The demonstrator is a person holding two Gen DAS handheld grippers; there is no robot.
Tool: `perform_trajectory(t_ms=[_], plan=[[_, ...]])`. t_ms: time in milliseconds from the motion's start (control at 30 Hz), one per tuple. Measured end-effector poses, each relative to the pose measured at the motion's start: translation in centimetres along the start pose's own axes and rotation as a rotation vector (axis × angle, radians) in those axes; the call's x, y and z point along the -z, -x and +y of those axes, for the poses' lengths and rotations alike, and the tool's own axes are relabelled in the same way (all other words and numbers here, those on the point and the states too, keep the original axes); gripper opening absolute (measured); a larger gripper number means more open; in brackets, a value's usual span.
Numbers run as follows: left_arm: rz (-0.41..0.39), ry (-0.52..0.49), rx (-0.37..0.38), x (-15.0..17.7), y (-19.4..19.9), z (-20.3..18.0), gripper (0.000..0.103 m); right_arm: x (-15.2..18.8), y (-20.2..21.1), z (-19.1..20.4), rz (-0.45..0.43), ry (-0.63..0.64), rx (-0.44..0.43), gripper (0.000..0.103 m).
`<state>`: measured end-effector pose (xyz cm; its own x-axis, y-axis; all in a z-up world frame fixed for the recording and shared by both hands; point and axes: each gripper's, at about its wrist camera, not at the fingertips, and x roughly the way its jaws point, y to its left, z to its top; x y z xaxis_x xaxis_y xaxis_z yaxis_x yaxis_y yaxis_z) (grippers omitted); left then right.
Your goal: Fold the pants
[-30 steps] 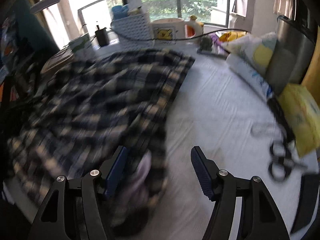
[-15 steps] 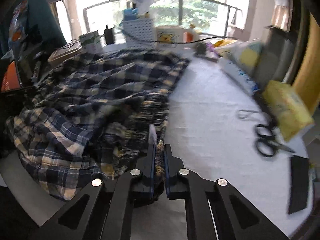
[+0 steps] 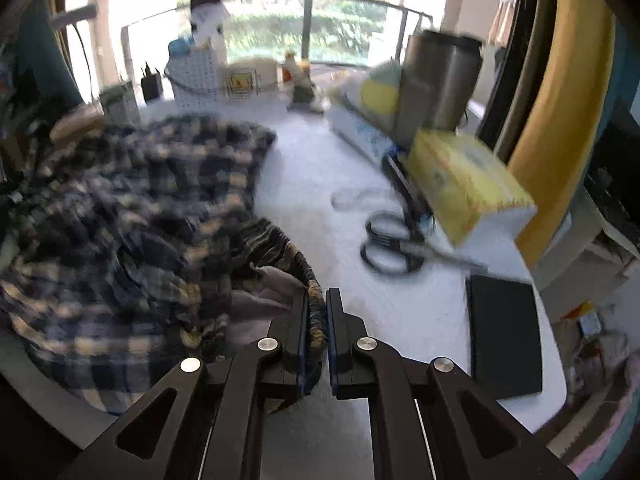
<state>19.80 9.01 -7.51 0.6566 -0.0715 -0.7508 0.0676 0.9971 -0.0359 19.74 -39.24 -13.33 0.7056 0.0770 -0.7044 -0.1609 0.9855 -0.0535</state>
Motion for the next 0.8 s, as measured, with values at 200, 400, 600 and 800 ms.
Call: perform_trajectory(t_ms=[200, 400, 600, 800], plan=[[0.004, 0.013, -0.037, -4.1, -5.1, 2.8, 0.016, -5.3, 0.7, -0.5, -0.144, -0.004, -0.014, 0.081], [0.091, -0.027, -0.011, -4.6, -10.1, 2.6, 0.016, -12.1, -5.3, 1.5, -0.127, 0.090, -0.114, 0.081], [0.109, -0.100, 0.023, -3.6, -10.6, 0.8, 0.074, -17.0, -15.2, 3.9, 0.047, 0.127, -0.215, 0.071], [0.088, -0.111, 0.042, -2.6, -10.8, 0.5, 0.058, -16.8, -18.8, 7.1, 0.158, 0.210, -0.278, 0.025]])
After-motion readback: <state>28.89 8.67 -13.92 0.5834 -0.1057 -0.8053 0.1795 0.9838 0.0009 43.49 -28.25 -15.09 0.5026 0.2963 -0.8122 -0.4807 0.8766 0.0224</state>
